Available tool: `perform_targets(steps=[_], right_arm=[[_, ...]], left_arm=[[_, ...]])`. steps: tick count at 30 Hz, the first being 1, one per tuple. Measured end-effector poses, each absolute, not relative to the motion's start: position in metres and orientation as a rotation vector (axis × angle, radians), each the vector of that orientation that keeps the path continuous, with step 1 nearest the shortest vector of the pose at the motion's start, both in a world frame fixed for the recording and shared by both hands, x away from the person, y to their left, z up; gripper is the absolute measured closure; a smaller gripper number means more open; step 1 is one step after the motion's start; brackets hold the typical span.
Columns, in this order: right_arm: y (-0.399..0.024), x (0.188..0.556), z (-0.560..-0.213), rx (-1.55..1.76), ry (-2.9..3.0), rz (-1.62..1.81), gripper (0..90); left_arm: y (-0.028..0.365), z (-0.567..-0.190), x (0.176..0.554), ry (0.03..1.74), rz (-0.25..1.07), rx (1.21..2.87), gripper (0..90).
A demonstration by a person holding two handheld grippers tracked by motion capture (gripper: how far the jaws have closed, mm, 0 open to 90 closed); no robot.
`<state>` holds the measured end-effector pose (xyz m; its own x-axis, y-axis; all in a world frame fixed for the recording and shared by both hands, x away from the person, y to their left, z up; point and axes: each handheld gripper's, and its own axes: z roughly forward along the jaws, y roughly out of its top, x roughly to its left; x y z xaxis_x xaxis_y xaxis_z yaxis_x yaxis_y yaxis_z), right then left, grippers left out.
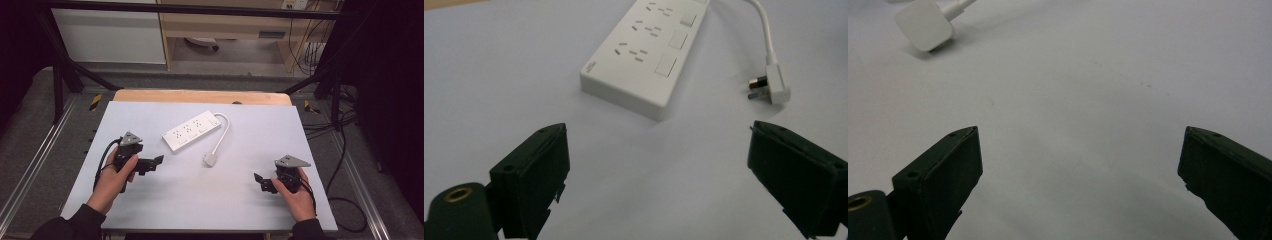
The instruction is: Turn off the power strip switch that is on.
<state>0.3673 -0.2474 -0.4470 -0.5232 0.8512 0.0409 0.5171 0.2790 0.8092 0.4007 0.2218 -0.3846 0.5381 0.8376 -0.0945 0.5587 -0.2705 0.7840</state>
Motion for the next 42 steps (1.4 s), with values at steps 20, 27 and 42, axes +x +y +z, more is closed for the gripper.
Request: perform_targets(steps=[20, 27, 42], right_arm=[[-0.247, 0.367, -0.447, 1.226, 2.159, 1.137, 4.3], [-0.247, 0.367, -0.447, 1.225, 2.159, 1.135, 4.3], [-0.247, 0.367, -0.446, 1.215, 2.163, 1.133, 4.3]], left_arm=[[0.189, -0.379, 0.442, 1.110, 0.460, 1.978, 11.3], [0.174, -0.372, 0.455, 1.093, 0.442, 2.022, 11.2], [0.157, -0.367, 0.477, 1.074, 0.459, 2.034, 14.5]])
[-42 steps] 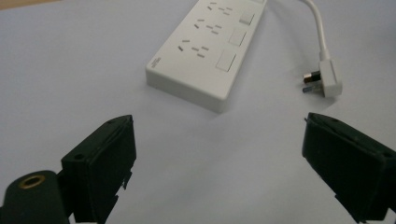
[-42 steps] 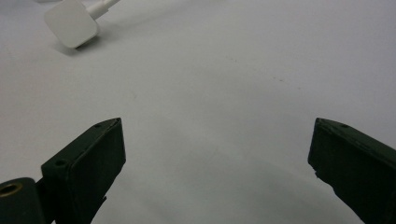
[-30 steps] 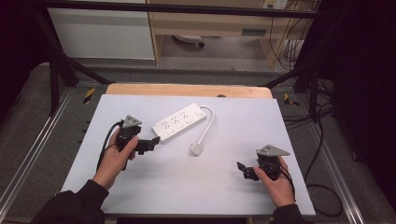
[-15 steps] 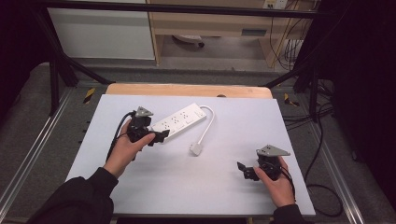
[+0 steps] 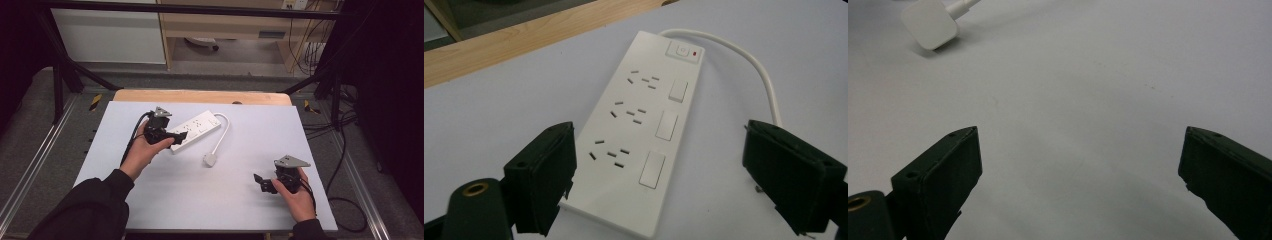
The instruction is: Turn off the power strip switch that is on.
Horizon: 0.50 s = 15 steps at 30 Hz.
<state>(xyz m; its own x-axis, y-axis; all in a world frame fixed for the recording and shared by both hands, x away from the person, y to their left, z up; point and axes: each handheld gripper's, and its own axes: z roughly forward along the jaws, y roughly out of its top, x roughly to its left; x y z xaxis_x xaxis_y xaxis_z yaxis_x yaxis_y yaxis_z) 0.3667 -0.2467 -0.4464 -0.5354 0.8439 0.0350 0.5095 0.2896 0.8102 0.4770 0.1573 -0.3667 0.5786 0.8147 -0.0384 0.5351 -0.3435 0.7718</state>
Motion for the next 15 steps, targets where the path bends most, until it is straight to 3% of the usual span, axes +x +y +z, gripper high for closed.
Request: perform_targets(steps=[15], right_arm=[[-0.246, 0.367, -0.446, 1.204, 2.166, 1.136, 4.3]], left_arm=[[0.146, -0.369, 0.489, 1.074, 0.462, 2.029, 21.0]])
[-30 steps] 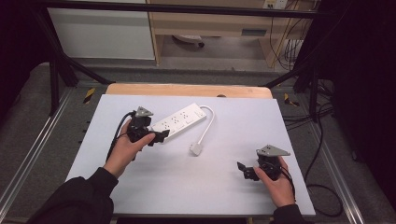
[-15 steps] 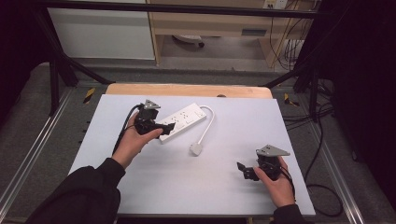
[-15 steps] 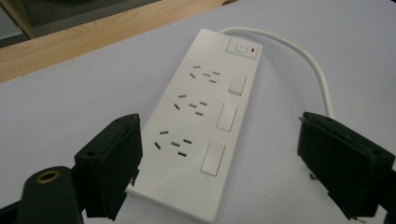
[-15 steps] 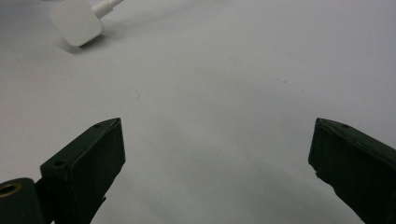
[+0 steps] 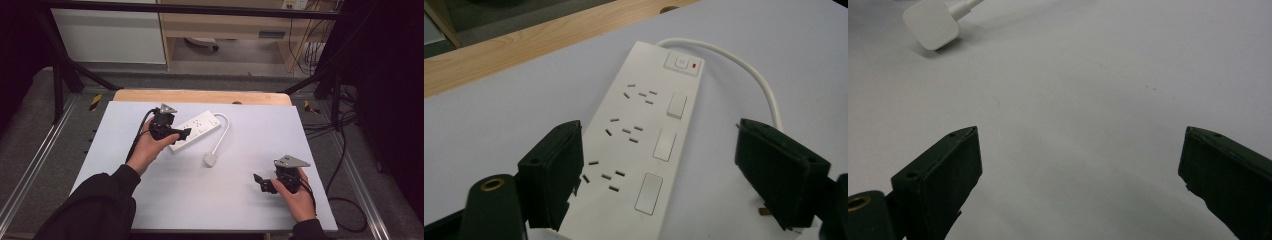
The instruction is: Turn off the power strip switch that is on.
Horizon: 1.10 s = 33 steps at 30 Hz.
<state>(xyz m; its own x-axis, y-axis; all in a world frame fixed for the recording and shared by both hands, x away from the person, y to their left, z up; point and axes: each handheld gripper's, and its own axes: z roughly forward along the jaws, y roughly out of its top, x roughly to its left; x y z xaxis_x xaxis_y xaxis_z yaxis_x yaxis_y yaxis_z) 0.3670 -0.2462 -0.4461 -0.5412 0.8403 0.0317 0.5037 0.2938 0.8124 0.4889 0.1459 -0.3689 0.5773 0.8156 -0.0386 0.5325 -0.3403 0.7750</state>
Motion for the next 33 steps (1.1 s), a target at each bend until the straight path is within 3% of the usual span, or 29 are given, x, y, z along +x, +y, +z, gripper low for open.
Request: perform_targets(steps=[11, 14, 19, 33], right_arm=[[-0.246, 0.367, -0.446, 1.208, 2.162, 1.132, 4.3], [-0.246, 0.367, -0.446, 1.213, 2.159, 1.133, 4.5], [-0.249, 0.367, -0.445, 1.244, 2.125, 1.142, 4.7], [-0.251, 0.369, -0.443, 1.266, 2.101, 1.133, 4.7]], left_arm=[[0.146, -0.374, 0.499, 1.096, 0.466, 2.007, 28.2], [0.146, -0.373, 0.500, 1.111, 0.406, 1.963, 30.8], [0.145, -0.373, 0.504, 1.105, 0.452, 1.962, 35.6], [0.141, -0.381, 0.515, 1.083, 0.442, 1.992, 64.2]])
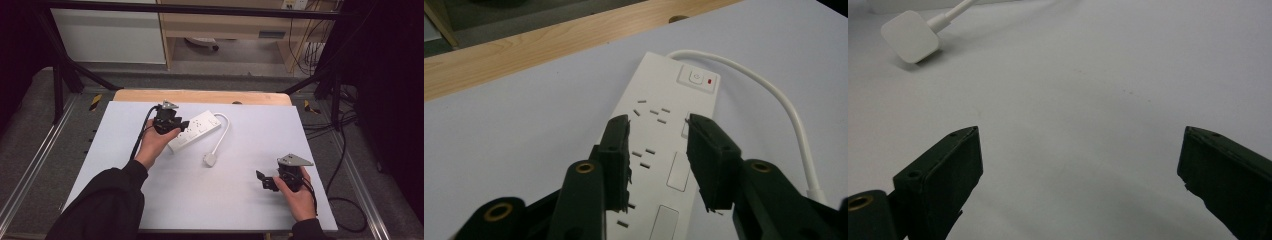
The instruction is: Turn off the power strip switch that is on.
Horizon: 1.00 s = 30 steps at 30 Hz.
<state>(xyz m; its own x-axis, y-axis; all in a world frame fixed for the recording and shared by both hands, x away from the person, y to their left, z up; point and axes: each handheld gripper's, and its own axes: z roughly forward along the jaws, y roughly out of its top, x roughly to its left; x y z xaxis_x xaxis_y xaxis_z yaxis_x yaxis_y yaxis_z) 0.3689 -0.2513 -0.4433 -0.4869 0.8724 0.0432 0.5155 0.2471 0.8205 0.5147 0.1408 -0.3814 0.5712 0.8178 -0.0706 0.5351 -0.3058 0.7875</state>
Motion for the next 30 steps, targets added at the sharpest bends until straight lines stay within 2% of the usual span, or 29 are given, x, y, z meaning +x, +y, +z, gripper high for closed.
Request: perform_targets(steps=[8, 13, 30], right_arm=[[-0.249, 0.370, -0.444, 1.250, 2.116, 1.139, 4.2], [-0.249, 0.371, -0.444, 1.244, 2.123, 1.142, 4.1], [-0.247, 0.371, -0.445, 1.234, 2.140, 1.142, 4.0]], left_arm=[[0.127, -0.387, 0.519, 1.023, 0.443, 2.027, 80.7], [0.120, -0.389, 0.522, 1.011, 0.440, 2.043, 86.4], [0.103, -0.392, 0.528, 0.995, 0.390, 2.069, 90.0]])
